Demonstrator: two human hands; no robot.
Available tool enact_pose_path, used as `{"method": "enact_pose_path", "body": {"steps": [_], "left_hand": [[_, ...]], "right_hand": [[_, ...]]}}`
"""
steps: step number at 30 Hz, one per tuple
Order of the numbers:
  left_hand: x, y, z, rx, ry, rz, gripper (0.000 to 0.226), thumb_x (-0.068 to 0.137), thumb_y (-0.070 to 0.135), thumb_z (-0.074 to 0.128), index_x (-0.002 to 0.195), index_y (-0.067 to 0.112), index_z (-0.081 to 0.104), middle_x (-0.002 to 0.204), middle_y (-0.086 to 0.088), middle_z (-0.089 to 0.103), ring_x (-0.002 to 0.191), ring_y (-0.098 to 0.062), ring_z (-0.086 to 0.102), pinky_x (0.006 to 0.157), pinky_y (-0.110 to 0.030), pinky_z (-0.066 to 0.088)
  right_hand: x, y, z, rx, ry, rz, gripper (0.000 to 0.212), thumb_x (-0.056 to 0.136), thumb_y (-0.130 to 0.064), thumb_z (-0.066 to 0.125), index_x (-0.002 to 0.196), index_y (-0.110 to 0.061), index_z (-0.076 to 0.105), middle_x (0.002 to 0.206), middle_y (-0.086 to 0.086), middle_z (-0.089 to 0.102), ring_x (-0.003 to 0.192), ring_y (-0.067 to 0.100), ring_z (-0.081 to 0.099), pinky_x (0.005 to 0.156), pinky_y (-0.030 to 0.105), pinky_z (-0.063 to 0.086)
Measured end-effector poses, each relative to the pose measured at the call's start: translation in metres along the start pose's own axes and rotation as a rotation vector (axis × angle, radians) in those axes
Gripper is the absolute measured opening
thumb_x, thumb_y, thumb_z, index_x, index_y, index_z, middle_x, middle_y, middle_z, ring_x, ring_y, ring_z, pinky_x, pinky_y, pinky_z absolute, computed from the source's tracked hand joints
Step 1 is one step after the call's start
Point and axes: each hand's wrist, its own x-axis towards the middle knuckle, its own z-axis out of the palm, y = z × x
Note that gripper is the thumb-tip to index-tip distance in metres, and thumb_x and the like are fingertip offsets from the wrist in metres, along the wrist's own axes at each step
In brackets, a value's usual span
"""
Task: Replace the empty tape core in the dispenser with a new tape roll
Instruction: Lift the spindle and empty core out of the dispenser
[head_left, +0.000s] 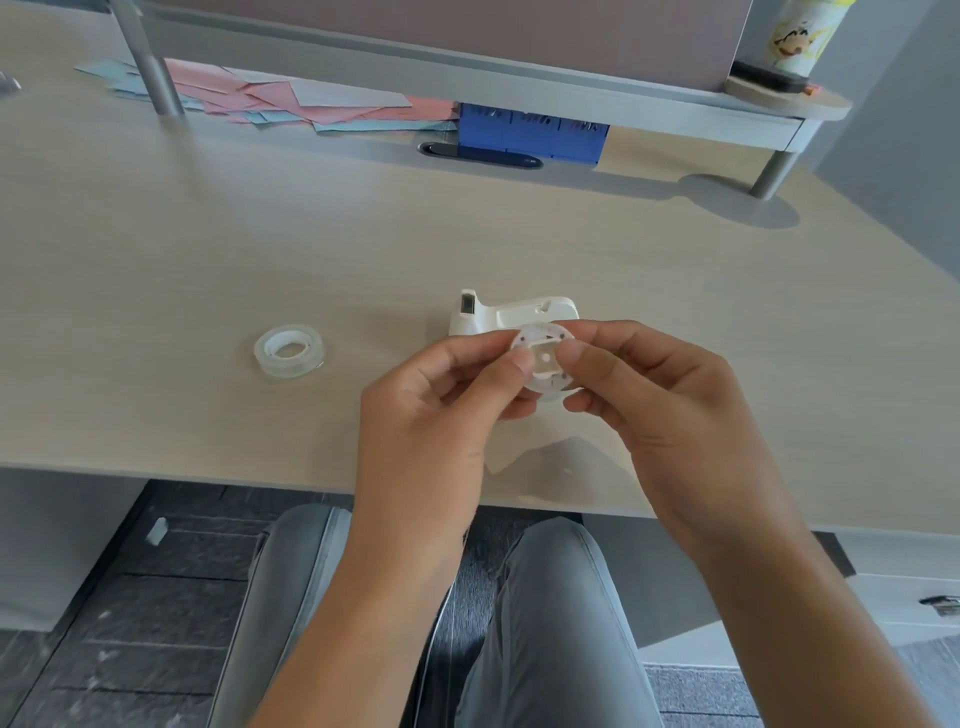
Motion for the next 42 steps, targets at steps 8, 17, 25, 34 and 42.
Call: {"method": "enact_pose_path", "body": {"steps": [8,17,25,34,42], "left_hand": [[-0.008,0.008,-0.028,-0.073,-0.053,-0.103,0.016,0.077,0.019,0.077,0.093,0.014,0.081,0.084,-0.012,0.078,0.069,-0.020,0.068,0.062,-0.031,0.055],[-0.012,0.021,-0.054,0.036,-0.037,-0.109,0.020,0.075,0.023,0.081,0.094,0.015,0.083,0.082,-0.008,0.079,0.075,-0.019,0.065,0.072,-0.037,0.051],[-0.023,0.026,-0.055,-0.109,-0.057,-0.201,0.022,0.072,0.013,0.081,0.093,0.007,0.080,0.090,-0.017,0.074,0.077,-0.021,0.063,0.073,-0.028,0.056],[-0.026,0.020,-0.048,-0.175,-0.064,-0.222,0.017,0.074,0.011,0.076,0.090,0.007,0.079,0.085,-0.010,0.078,0.075,-0.018,0.063,0.068,-0.022,0.057],[-0.022,0.020,-0.050,-0.198,-0.041,-0.210,0.018,0.072,0.012,0.077,0.090,0.007,0.079,0.086,-0.012,0.075,0.072,-0.017,0.062,0.066,-0.022,0.056]], "right_hand": [[-0.008,0.000,0.027,0.312,-0.099,0.226,0.027,0.067,-0.024,0.081,0.091,-0.010,0.084,0.095,0.013,0.073,0.095,0.025,0.058,0.079,0.025,0.058],[-0.018,-0.001,0.055,0.357,-0.069,0.259,0.018,0.071,-0.019,0.080,0.086,-0.010,0.084,0.100,0.020,0.066,0.095,0.026,0.057,0.078,0.024,0.058],[-0.025,0.005,0.055,0.429,-0.095,0.299,0.023,0.073,-0.016,0.078,0.091,-0.003,0.081,0.106,0.024,0.059,0.083,0.018,0.061,0.076,0.025,0.055],[-0.023,0.010,0.044,0.422,-0.135,0.293,0.022,0.076,-0.015,0.077,0.094,-0.001,0.080,0.092,0.015,0.068,0.078,0.017,0.059,0.071,0.024,0.054],[-0.020,0.014,0.046,0.334,-0.126,0.223,0.023,0.078,-0.022,0.079,0.096,-0.009,0.083,0.092,0.016,0.070,0.081,0.020,0.060,0.074,0.027,0.055]]}}
